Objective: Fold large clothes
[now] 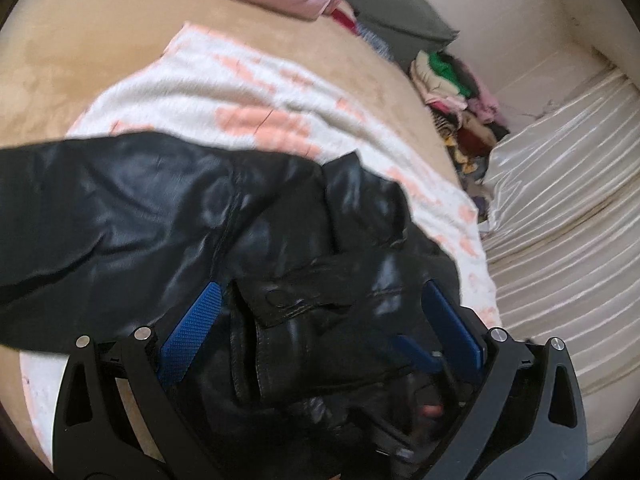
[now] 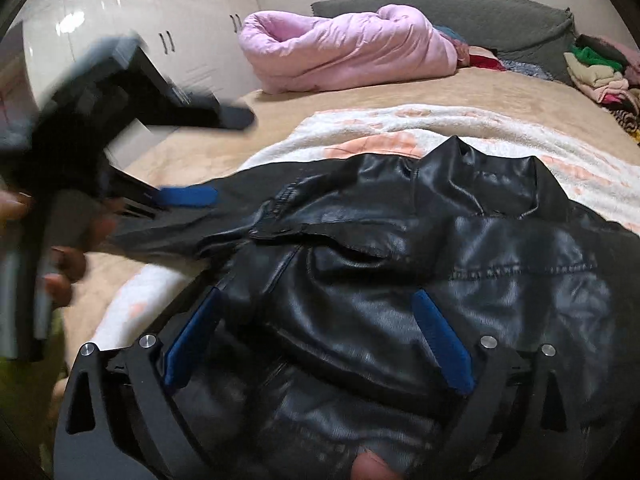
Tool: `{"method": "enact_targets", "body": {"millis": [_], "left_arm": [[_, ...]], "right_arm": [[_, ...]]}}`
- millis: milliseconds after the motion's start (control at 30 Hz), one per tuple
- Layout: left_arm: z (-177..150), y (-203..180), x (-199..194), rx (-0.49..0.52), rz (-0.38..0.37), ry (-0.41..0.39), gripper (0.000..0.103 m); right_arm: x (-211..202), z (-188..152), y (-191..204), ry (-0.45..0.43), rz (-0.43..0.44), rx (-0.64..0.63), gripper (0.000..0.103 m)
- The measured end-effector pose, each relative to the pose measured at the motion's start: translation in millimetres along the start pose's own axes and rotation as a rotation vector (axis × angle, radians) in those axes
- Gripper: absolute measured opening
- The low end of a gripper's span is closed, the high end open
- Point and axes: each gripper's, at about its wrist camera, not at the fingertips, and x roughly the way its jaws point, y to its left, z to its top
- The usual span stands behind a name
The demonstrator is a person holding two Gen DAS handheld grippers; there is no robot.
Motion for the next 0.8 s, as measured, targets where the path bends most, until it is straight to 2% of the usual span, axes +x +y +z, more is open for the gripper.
{"method": "enact_targets", "body": {"millis": [133, 167, 200, 267, 333, 367, 400, 433, 467, 500, 567, 633, 733, 800], "left_arm": [[-9, 10, 18, -0.034, -0.005, 0.048, 0.094], [-11, 12, 26, -0.040, 0.002, 0.063, 0.094], [-12, 13, 32, -0.045, 0.012, 0.071, 0.089], [-13, 15, 43, -0.056, 0.021, 0.082, 0.079], [-15, 16, 51, -0.050, 0.073, 0.078, 0.072], [-16, 14, 52, -0.029, 0.103, 0.068, 0.058], [-16, 11, 51, -0.006, 0.129, 0.061, 0.034], [-18, 5, 49, 0.030, 0.143, 0.047, 0.023], [-19, -1, 42, 0.059, 0.156, 0.029, 0.008], [-19, -6, 35, 0.083, 0.149, 0.011, 0.002], [-17, -20, 15, 0.127, 0.080, -0.041, 0.000], [-14, -34, -2, 0.163, 0.025, -0.076, 0.000], [-9, -56, -20, 0.211, -0.017, -0.120, 0.000], [-5, -67, -26, 0.241, -0.025, -0.142, 0.000]], "right_arm": [[-24, -4, -12, -0.024, -0.007, 0.022, 0.094], [-30, -4, -17, -0.029, -0.017, 0.031, 0.084], [-36, -5, -25, -0.031, -0.027, 0.040, 0.072], [-45, -5, -37, -0.029, -0.068, 0.053, 0.065], [-54, -7, -53, -0.032, -0.108, 0.082, 0.060], [-59, -8, -62, -0.035, -0.126, 0.102, 0.057], [-65, -9, -71, -0.039, -0.140, 0.122, 0.055], [-72, -11, -82, -0.048, -0.158, 0.145, 0.054], [-80, -13, -92, -0.059, -0.179, 0.165, 0.052], [-87, -14, -103, -0.066, -0.198, 0.184, 0.048], [-98, -16, -121, -0.078, -0.233, 0.211, 0.043], [-109, -15, -140, -0.093, -0.281, 0.231, 0.042], [-120, -12, -166, -0.117, -0.328, 0.290, 0.042], [-126, -10, -178, -0.143, -0.326, 0.337, 0.042]]}}
